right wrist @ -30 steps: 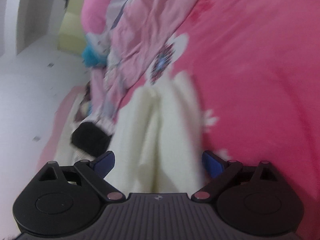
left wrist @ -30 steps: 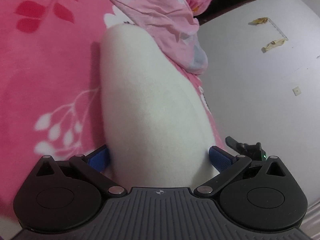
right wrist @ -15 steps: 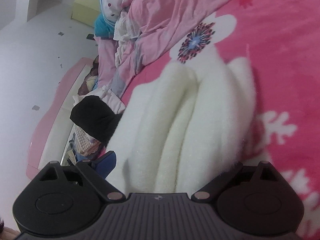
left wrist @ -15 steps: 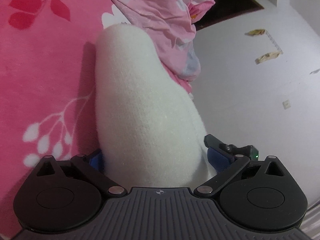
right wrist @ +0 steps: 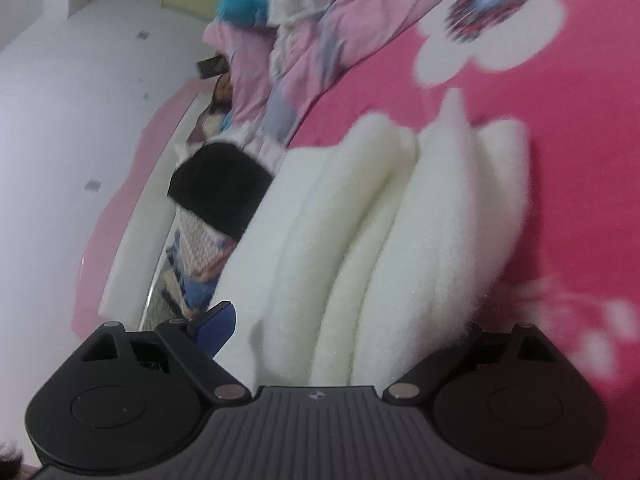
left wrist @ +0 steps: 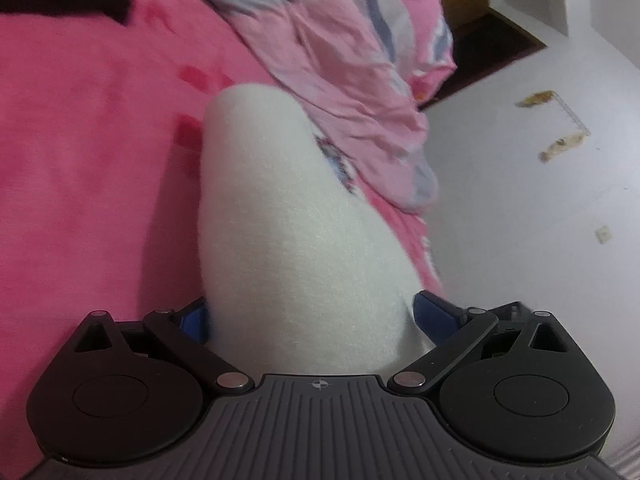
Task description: Fold clothes
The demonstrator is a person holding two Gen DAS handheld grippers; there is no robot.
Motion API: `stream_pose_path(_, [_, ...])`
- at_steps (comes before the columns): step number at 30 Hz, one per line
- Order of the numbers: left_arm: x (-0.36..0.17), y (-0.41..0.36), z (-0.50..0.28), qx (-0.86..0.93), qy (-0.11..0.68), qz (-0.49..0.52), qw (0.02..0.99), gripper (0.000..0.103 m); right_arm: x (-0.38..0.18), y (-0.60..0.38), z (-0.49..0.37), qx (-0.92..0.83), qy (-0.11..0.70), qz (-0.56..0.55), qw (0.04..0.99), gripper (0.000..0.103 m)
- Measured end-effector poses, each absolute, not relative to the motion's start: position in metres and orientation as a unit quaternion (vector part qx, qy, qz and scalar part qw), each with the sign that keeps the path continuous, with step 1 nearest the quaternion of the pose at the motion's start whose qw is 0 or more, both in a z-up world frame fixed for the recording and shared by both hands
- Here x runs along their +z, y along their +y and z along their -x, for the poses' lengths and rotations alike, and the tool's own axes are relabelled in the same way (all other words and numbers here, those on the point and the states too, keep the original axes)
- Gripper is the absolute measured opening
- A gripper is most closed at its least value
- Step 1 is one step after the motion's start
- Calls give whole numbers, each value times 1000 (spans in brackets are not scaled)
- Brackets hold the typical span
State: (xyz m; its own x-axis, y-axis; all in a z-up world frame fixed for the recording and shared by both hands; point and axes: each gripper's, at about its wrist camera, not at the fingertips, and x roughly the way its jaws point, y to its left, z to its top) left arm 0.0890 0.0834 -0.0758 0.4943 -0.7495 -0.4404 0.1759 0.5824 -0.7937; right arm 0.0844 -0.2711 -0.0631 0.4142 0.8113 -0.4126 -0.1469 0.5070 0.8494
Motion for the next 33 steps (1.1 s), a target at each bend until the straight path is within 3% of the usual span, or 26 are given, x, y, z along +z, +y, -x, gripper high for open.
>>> stream_pose_path(7, [-78,82,-84,-264,413,320,811,99,-63,-311,-54,257,416,-429,760,81])
stream_pose_path(17, [-28,73,-34,-203,348,197,894,100,-33,-363,13,207,336,-438,808,80])
stream_pose_path(22, [-17,64,-15,-201,333,150,909,100,-4,-318,17,247,315,-345,849,79])
stream_pose_path(28, [-37,24,-9,-196,337,52,919,102,17,-256,17,283,303,-238,878,63])
stream_pose_path(33, [-58,38,-15,-205,364,116,901,103,3,-231,19,243,350,-184,886,57])
